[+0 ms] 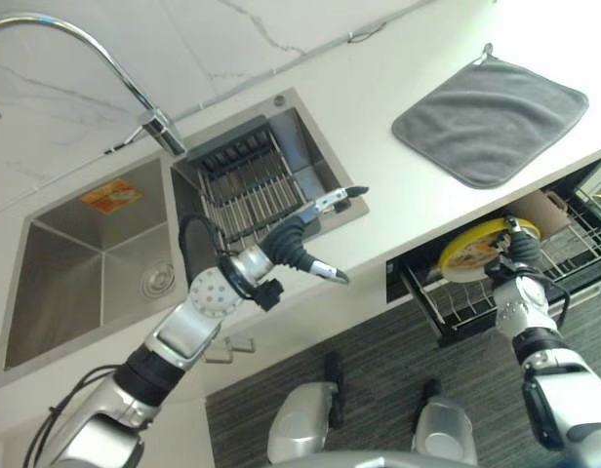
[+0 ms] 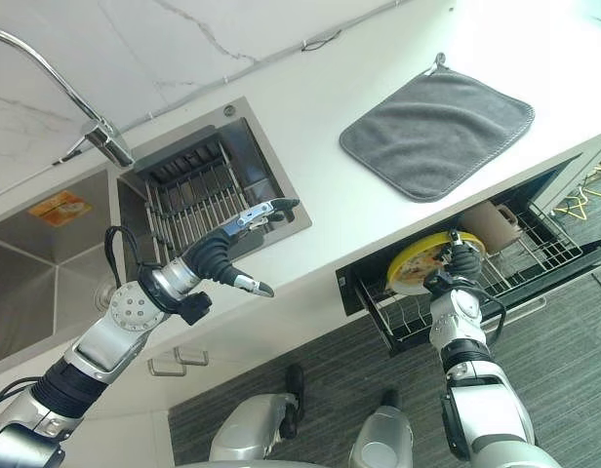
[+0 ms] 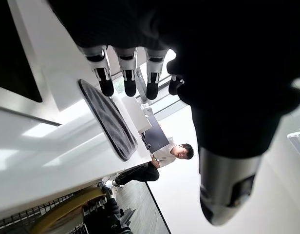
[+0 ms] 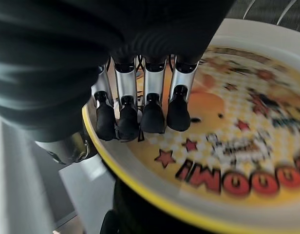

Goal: Place the dishes in the dishwasher.

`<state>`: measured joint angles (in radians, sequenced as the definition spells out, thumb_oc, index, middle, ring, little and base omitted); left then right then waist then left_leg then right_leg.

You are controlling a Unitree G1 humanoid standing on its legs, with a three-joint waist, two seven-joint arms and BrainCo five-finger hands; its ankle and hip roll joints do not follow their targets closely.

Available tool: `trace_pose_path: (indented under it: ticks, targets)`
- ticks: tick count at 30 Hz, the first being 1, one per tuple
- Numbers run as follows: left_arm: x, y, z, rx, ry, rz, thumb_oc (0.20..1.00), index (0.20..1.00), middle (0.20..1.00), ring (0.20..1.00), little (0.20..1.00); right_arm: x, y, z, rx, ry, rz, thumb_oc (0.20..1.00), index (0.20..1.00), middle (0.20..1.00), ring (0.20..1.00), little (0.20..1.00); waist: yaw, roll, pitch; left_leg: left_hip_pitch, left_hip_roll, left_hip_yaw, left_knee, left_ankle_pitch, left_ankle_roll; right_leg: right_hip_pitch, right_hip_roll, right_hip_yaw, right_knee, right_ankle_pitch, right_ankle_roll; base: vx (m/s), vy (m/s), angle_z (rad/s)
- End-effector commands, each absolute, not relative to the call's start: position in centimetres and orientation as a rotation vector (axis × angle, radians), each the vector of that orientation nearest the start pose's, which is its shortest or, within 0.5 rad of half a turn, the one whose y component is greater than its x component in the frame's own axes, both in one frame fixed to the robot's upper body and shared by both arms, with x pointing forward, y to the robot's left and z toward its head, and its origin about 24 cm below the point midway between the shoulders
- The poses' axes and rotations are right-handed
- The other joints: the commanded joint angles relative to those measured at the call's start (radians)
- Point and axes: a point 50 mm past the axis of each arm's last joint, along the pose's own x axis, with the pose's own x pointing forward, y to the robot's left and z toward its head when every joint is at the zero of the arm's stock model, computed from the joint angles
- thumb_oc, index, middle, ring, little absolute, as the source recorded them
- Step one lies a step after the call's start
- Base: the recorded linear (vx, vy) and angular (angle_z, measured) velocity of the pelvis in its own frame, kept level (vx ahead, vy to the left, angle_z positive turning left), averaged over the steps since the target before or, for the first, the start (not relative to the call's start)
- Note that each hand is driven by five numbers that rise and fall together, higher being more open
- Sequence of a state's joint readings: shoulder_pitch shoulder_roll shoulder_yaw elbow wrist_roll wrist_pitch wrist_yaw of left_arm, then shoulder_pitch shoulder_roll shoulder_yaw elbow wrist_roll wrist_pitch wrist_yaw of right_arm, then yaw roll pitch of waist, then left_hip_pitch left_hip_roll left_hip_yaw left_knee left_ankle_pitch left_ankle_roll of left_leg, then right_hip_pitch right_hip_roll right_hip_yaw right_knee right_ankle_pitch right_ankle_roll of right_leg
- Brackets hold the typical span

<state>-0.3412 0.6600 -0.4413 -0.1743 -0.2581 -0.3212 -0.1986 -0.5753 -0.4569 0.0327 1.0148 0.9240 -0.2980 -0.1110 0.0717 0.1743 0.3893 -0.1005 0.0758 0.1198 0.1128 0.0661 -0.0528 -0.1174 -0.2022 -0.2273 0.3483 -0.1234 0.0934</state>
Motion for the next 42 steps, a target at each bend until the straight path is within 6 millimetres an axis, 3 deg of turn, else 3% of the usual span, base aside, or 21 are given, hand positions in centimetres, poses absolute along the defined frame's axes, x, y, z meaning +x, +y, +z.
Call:
trace_pose_path:
  ticks: [1,6,9,14,28,32,35,42]
  targets:
    - [25.8,11.7,18.2,0.372,-0.715,-0.749,1.000,1.000,1.000,1.000,1.000,35.2,-27.6,8.1,0.459,-0.119,-0.382,0.200,0.200,0.200,0.200,0.200,0.020,-0.020,-0.008,-0.014,-0.088,-0.047,0.075,-0.051,0.053,0.001,0.074,-0.050,0.072,-0.005,-0.107,-0.07,-0.029,-0.01]
    - [25.9,11.2,18.5,0.372,-0.743,-0.740,1.000,1.000,1.000,1.000,1.000,35.4,-25.6,6.8,0.471,-0.070,-0.380,0.200,0.200,0.200,0.200,0.200,0.018,-0.003,0.013,-0.030,-0.093,-0.047,0.091,-0.053,0.059,-0.018,0.069,-0.043,0.092,-0.008,-0.112,-0.04,0.015,-0.01]
    - [25.9,11.1,18.6,0.369,-0.749,-0.730,1.000,1.000,1.000,1.000,1.000,35.4,-25.6,6.5,0.466,-0.058,-0.397,0.200,0.200,0.200,0.200,0.200,0.015,0.009,0.021,-0.035,-0.097,-0.045,0.091,-0.049,0.059,-0.027,0.067,-0.037,0.099,-0.010,-0.113,-0.03,0.051,-0.02]
    - [26.1,11.1,19.1,0.367,-0.764,-0.729,1.000,1.000,1.000,1.000,1.000,35.5,-26.8,6.5,0.419,-0.028,-0.427,0.200,0.200,0.200,0.200,0.200,0.018,0.027,0.032,-0.056,-0.107,-0.053,0.094,-0.042,0.060,-0.051,0.059,-0.035,0.115,-0.015,-0.113,-0.04,0.029,-0.04]
    - [26.4,10.9,20.5,0.410,-0.815,-0.746,1.000,1.000,1.000,1.000,1.000,35.9,-29.2,7.4,0.184,0.138,-0.656,0.200,0.200,0.200,0.200,0.200,0.050,0.032,0.074,-0.126,-0.116,-0.067,0.111,-0.028,0.071,-0.116,0.051,-0.046,0.153,-0.007,-0.102,-0.04,-0.034,0.03]
    - [26.4,10.7,21.0,0.432,-0.844,-0.746,1.000,1.000,1.000,1.000,1.000,36.3,-29.9,8.7,0.140,0.134,-0.667,0.200,0.200,0.200,0.200,0.200,0.056,0.035,0.093,-0.154,-0.119,-0.066,0.117,-0.021,0.074,-0.142,0.046,-0.048,0.166,-0.004,-0.097,-0.02,-0.041,0.06]
    - [26.4,10.7,21.7,0.447,-0.876,-0.739,1.000,1.000,1.000,1.000,1.000,37.1,-30.4,11.0,0.105,0.088,-0.663,0.200,0.200,0.200,0.200,0.200,0.063,0.042,0.116,-0.190,-0.125,-0.066,0.127,-0.014,0.078,-0.182,0.037,-0.052,0.195,-0.005,-0.093,-0.01,-0.026,0.01]
    - [26.5,10.8,22.9,0.513,-0.941,-0.714,1.000,1.000,1.000,1.000,1.000,38.7,-29.6,15.3,0.120,-0.025,-0.656,0.200,0.200,0.200,0.200,0.200,0.094,0.047,0.131,-0.305,-0.132,-0.082,0.110,0.023,0.081,-0.303,0.047,-0.043,0.230,0.000,-0.079,-0.02,-0.044,0.00]
